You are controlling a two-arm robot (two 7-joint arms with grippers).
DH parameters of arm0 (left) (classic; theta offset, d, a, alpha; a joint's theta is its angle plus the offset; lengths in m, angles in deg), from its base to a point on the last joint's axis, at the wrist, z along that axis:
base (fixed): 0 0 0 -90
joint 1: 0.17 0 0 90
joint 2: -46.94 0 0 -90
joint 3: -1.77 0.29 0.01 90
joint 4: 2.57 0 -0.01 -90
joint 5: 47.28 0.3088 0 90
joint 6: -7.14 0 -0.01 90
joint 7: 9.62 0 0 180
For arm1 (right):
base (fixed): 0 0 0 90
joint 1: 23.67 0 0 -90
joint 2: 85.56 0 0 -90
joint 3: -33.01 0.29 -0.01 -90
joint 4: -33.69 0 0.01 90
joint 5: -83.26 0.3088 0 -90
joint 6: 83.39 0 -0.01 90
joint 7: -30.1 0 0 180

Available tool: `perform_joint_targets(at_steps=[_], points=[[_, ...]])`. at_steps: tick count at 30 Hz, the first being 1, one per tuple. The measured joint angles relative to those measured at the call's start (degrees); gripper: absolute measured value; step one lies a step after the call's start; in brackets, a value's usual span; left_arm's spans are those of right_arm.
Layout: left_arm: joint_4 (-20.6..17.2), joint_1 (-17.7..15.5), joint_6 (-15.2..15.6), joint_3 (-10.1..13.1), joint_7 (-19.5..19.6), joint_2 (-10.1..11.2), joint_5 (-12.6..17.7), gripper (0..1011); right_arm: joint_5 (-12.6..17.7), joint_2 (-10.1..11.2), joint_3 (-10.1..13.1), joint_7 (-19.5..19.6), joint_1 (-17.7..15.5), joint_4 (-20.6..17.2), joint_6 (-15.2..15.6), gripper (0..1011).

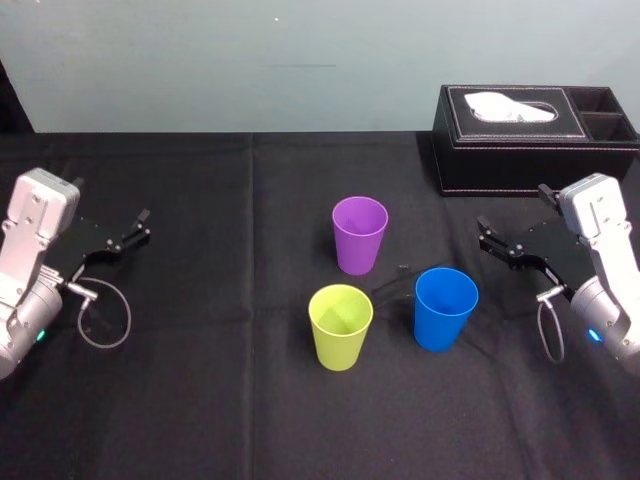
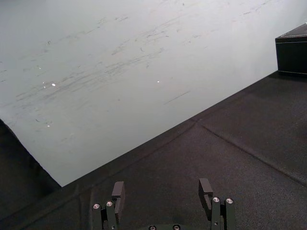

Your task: Stack the three plastic cups sequentially using one hand.

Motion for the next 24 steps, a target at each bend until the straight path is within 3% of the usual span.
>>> perform_joint_targets(at_steps=[24], points=[[0.0, 0.0, 0.0, 0.0, 0.0, 0.0, 0.0, 1012, 0.0, 0.0, 0.0, 0.0, 0.0, 0.0, 0.0, 1004]])
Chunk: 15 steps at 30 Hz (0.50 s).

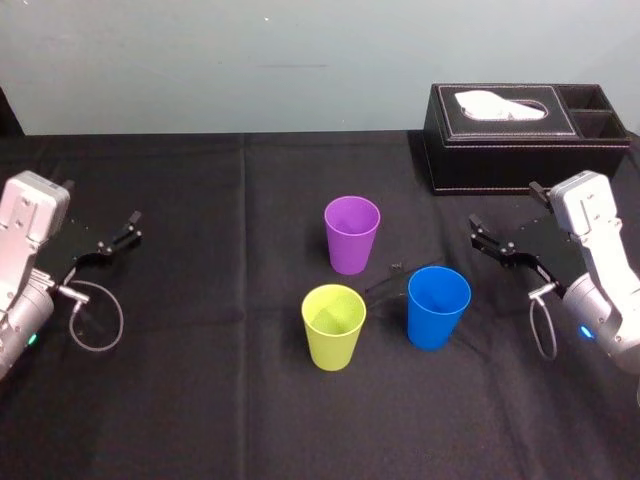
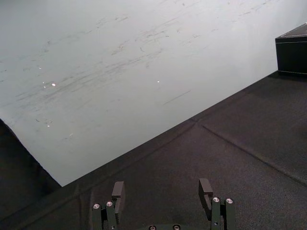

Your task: Stack the three plastic cups sequentially using one hand.

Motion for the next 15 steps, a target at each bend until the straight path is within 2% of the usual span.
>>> perform_joint_targets(at_steps=[15], points=[[0.0, 0.0, 0.0, 0.0, 0.0, 0.0, 0.0, 1011, 0.0, 0.0, 0.0, 0.0, 0.0, 0.0, 0.0, 1004]])
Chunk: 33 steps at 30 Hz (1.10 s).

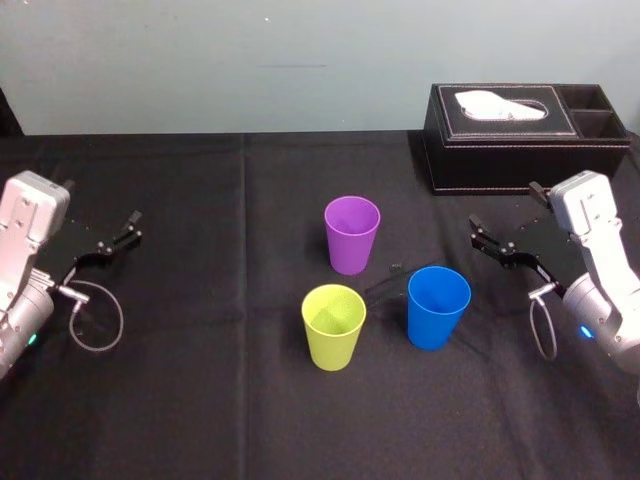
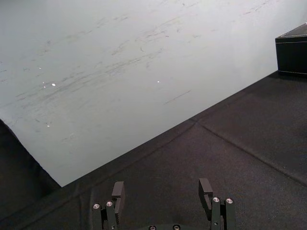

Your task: Stack the three plastic cups sequentially using one hand.

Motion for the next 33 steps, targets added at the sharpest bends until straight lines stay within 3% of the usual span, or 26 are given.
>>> perform_joint_targets(at_steps=[5, 14, 33], points=[[0.0, 0.0, 0.0, 0.0, 0.0, 0.0, 0.0, 1011, 0.0, 0.0, 0.1, -0.1, -0.1, 0.0, 0.0, 1004], [0.0, 0.0, 0.0, 0.0, 0.0, 0.0, 0.0, 1011, 3.2, 1.0, 3.5, -3.3, -2.9, -2.9, 0.1, 1004], [0.0, 0.0, 0.0, 0.0, 0.0, 0.0, 0.0, 1012, 16.4, 9.2, 12.3, -19.3, -15.2, -12.5, -2.5, 1004]])
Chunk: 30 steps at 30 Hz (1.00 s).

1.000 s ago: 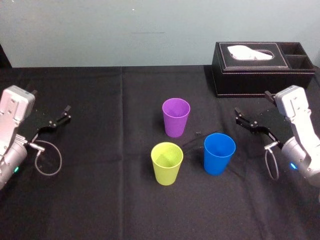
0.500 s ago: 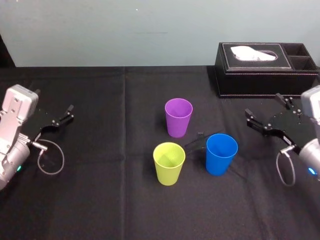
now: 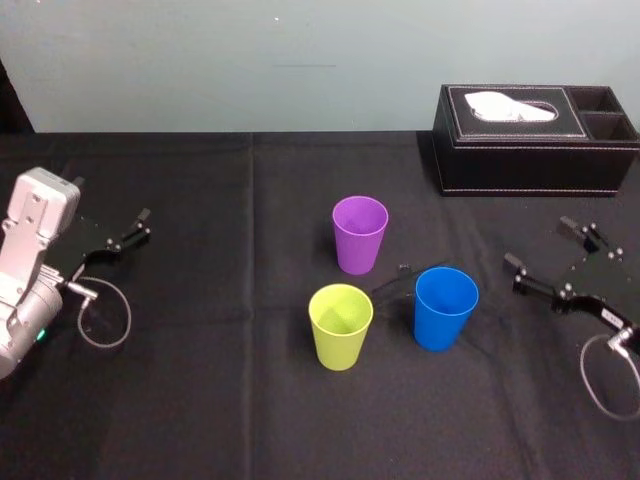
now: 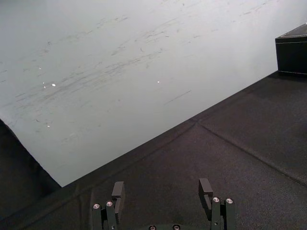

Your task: Stack the three plastic cups sequentially using one hand.

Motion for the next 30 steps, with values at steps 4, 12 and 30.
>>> perform_joint_targets(at_steps=[4, 12, 30], points=[[0.0, 0.0, 0.0, 0.0, 0.0, 0.0, 0.0, 1011, 1.3, 1.3, 0.8, -3.2, -2.1, -1.2, -0.6, 1004], [0.0, 0.0, 0.0, 0.0, 0.0, 0.0, 0.0, 1011, 2.3, 2.7, 1.3, -8.4, -4.9, -2.4, -1.2, 1004], [0.0, 0.0, 0.0, 0.0, 0.0, 0.0, 0.0, 1011, 0.2, -1.6, -2.2, -14.3, -1.6, 3.4, 1.5, 1004]])
